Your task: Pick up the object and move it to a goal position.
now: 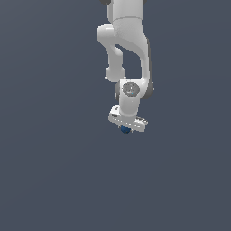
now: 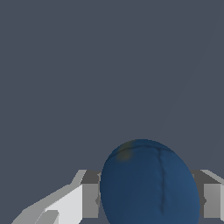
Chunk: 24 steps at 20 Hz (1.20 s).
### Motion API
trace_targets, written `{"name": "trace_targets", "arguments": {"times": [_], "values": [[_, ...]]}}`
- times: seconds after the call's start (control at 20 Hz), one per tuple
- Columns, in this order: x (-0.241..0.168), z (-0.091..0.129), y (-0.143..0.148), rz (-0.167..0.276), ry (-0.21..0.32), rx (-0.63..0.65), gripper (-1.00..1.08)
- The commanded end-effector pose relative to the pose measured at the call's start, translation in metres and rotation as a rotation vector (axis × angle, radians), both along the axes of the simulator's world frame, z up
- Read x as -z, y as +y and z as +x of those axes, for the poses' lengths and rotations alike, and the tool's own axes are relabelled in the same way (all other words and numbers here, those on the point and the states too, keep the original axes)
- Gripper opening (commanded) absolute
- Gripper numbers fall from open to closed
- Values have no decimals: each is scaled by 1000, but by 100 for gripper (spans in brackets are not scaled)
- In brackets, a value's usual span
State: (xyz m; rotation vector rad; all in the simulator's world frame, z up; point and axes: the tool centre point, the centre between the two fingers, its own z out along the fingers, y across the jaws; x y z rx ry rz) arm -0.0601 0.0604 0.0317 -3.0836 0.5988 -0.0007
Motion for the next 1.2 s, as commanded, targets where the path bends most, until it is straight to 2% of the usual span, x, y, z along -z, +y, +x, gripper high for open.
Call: {"name": "trace_targets", "arguments": {"times": [0.0, 0.5, 1.15], "values": [[-1, 0, 0, 0, 0, 0, -100], [-42, 11, -7, 0, 0, 0, -100], [-165, 43, -29, 0, 0, 0, -100]]}}
